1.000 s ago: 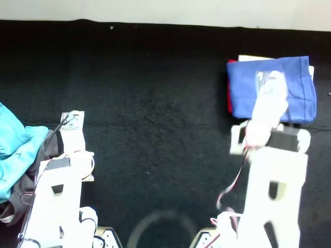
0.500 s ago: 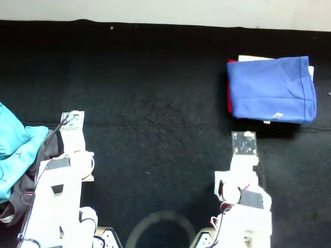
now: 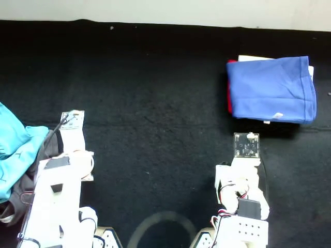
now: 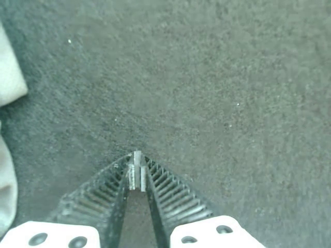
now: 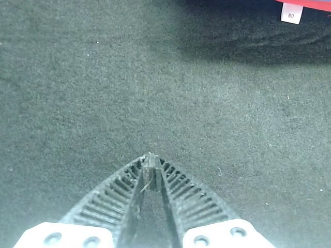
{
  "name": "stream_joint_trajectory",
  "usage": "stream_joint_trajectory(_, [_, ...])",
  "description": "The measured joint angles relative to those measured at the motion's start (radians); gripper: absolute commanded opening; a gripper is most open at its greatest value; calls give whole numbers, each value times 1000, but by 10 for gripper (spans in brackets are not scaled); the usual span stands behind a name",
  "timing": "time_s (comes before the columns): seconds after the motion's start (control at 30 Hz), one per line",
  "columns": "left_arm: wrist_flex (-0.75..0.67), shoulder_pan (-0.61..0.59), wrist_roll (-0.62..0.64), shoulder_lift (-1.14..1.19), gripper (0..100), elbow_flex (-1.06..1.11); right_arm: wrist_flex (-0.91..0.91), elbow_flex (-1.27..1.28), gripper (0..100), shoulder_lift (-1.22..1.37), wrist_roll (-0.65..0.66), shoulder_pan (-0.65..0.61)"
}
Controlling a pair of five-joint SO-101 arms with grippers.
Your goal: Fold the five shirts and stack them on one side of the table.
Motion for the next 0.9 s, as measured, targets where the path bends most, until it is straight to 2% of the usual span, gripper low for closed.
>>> stream_joint_trajectory(0.13, [218,-117,-43,2,13,-175,0,0,9,0,0,0])
stream_joint_trajectory(0.27, [476,-267,-63,9,14,-466,0,0,9,0,0,0])
stream_joint_trajectory(0.37, [603,-370,-112,26,41,-687,0,0,9,0,0,0])
stream_joint_trajectory(0.53, [703,-529,-201,190,175,-933,0,0,9,0,0,0])
stream_joint_trajectory(0.7, [744,-687,-285,509,171,-1086,0,2,9,0,0,0])
stream_joint_trajectory(0.9, [859,-738,-364,818,175,-1261,0,2,9,0,0,0])
